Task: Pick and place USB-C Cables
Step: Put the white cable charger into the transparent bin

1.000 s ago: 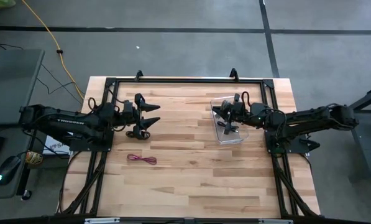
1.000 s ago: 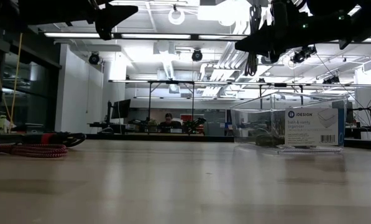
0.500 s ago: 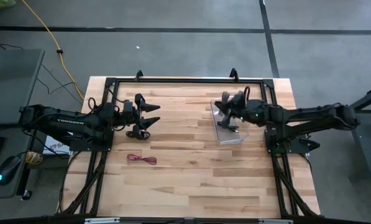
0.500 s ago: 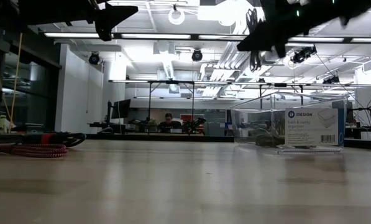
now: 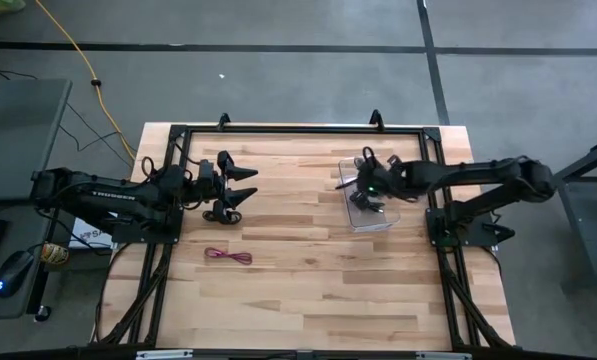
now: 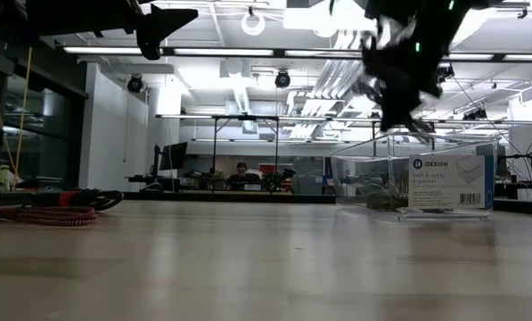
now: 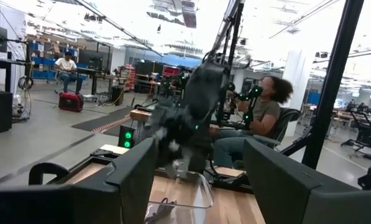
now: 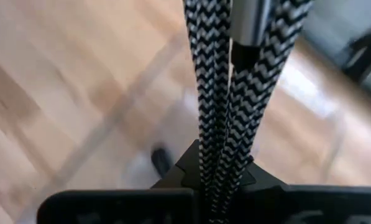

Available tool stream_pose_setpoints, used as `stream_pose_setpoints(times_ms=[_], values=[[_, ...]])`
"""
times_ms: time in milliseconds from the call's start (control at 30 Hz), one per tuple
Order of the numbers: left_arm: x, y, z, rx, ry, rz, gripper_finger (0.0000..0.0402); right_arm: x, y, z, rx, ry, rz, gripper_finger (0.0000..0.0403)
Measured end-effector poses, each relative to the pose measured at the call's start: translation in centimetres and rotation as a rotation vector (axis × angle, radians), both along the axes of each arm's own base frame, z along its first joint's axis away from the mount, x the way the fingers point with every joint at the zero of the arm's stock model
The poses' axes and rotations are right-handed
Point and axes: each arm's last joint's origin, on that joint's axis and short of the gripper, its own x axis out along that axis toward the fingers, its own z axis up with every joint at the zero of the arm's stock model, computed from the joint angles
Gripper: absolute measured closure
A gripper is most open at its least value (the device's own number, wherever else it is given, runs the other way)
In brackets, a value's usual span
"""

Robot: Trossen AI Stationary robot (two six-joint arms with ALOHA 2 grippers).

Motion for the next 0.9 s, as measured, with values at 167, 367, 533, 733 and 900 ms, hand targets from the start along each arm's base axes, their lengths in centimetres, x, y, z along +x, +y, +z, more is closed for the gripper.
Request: stream_pose_setpoints(times_ms=[167, 367, 533, 733, 900], values=[[0.0, 0.0, 0.0, 0.000, -0.001, -0.001, 0.0179, -0.1, -1.2, -2.1, 0.154, 0.040, 0.011, 0.0398], [0.0, 0.0, 0.0, 0.000, -0.001, -0.001, 0.0179, -0.1, -1.8, -2.3, 0.207, 0.027, 0.019, 0.0398], [0.0, 0.0, 0.0, 0.000, -0.001, -0.001, 0.0179, -0.2, -1.9, -4.0, 0.282, -0.016, 0.089, 0.0398], [0.0, 0.0, 0.0, 0.000, -0.001, -0.001, 0.0179, -0.9, -2.4, -6.0, 0.308, -0.038, 0.093, 0.0398], [0.0, 0.0, 0.0, 0.000, -0.001, -0.001, 0.0179, -1.4, -2.4, -6.8, 0.355, -0.037, 0.050, 0.0398]])
